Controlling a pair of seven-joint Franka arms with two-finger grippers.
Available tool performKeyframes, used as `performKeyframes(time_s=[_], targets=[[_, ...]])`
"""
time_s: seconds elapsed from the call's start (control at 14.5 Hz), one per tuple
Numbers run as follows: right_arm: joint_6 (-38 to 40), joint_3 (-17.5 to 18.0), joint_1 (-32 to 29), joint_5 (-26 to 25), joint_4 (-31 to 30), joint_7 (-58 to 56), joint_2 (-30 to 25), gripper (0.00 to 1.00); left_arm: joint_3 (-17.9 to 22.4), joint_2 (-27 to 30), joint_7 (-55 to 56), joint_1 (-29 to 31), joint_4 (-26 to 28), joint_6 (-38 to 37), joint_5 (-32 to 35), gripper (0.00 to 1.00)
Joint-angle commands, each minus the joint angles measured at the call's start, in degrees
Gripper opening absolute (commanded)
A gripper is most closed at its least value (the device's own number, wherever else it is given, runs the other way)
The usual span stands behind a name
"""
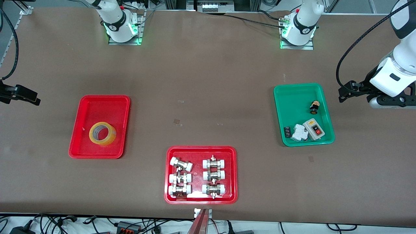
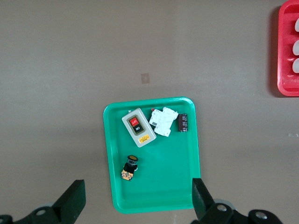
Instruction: Left arm passes tape to right arm into tray
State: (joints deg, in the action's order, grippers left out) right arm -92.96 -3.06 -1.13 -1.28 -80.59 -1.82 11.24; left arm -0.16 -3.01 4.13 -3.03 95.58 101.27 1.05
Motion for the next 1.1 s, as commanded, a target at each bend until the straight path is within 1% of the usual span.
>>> performKeyframes(time_s=[0.0, 0.14, 0.41, 0.83, 1.03], targets=[[-6.0, -0.5, 1.0, -0.7, -12.0, 0.7, -7.9, 1.0, -0.2, 0.0, -0.2, 0.2, -0.3, 0.2, -1.0, 1.0], [-6.0, -0.5, 0.9, -0.7, -14.0, 0.6, -9.4, 1.0, -0.2, 0.0, -0.2, 0.2, -0.2, 0.2, -1.0, 1.0], [-5.0, -0.4, 1.8, -0.1, -14.0, 0.4, -10.4, 1.0, -0.2, -0.1, -0.2, 0.1, -0.2, 0.2, -1.0, 1.0], [-3.5, -0.4, 1.9, 0.4, -13.3, 0.5, -10.0, 1.0, -0.3, 0.0, -0.1, 0.0, -0.3, 0.2, -1.0, 1.0], [-4.2, -0.5, 1.8, 0.4, -13.3, 0.4, -9.8, 1.0, -0.3, 0.0, 0.0, 0.0, -0.3, 0.2, -1.0, 1.0]])
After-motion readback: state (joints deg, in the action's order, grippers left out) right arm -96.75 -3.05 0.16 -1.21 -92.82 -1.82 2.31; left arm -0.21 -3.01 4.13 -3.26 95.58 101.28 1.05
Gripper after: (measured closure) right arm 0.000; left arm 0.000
